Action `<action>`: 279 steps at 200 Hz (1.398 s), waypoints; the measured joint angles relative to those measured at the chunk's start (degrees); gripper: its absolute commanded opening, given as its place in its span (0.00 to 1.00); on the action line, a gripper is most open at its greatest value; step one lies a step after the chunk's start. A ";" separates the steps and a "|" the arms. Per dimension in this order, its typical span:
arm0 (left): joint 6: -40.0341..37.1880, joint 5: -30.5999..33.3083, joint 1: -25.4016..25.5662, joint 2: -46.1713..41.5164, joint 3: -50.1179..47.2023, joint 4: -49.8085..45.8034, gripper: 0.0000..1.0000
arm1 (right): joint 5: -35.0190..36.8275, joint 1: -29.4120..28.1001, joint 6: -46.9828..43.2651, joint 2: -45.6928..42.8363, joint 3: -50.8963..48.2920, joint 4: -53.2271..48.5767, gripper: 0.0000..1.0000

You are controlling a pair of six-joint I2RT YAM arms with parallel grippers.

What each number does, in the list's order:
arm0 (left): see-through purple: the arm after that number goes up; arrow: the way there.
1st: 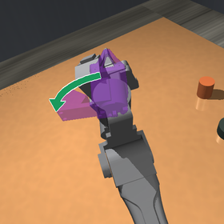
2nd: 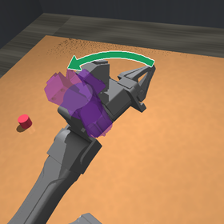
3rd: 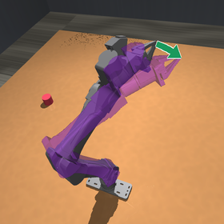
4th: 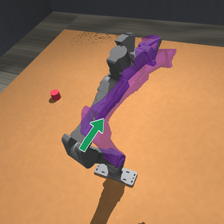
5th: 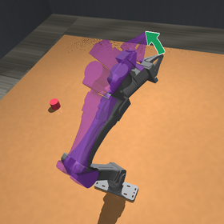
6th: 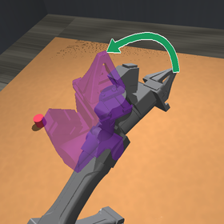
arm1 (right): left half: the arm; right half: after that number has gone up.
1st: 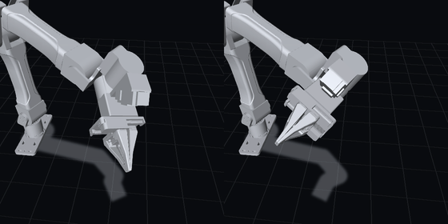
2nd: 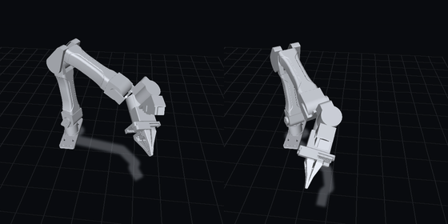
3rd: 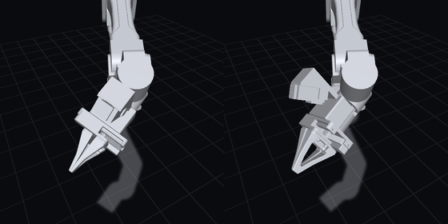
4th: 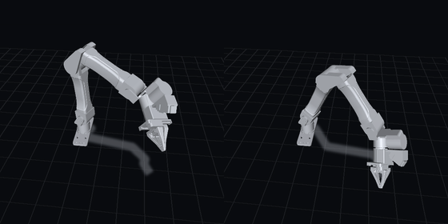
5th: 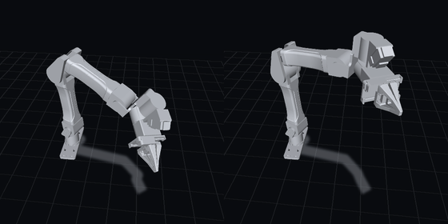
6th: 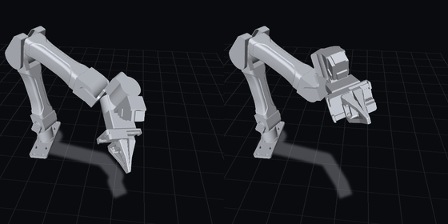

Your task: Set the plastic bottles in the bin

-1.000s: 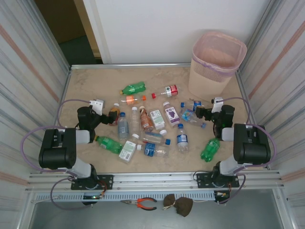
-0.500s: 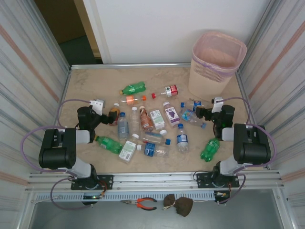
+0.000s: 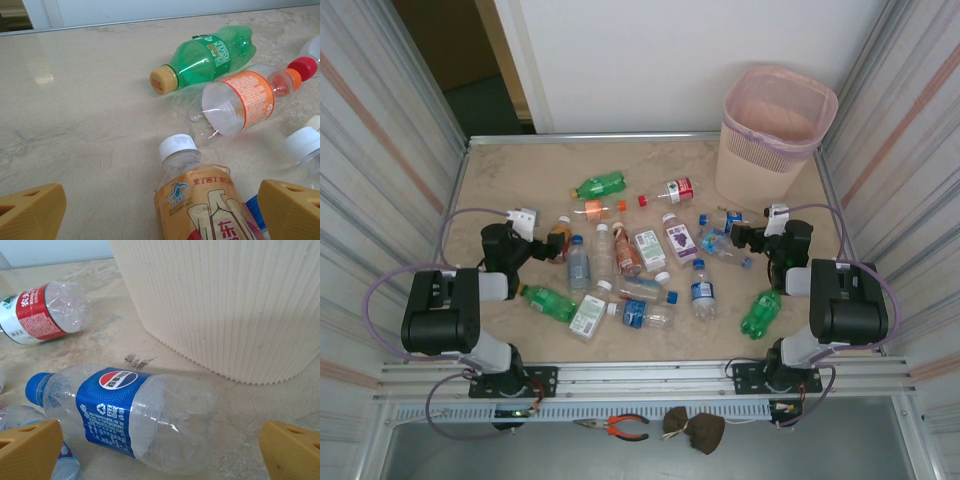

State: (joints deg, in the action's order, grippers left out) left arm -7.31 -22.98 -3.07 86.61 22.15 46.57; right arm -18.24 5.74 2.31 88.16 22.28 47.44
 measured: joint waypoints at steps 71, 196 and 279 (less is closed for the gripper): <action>0.66 1.92 0.02 -3.23 -0.13 -1.97 0.99 | 3.04 -1.62 -0.09 -2.82 0.07 -3.17 0.99; 7.48 11.23 2.08 -18.84 13.27 -33.05 0.92 | 10.01 -5.16 5.29 -22.34 10.60 -39.19 0.99; 12.57 1.49 2.08 -19.34 32.59 -65.61 0.91 | 18.67 -5.27 23.12 -27.21 21.94 -78.25 0.99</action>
State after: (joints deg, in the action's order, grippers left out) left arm 5.26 -21.50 -0.99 67.26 54.74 -19.05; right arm 0.43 0.47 25.43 60.95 44.23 -30.81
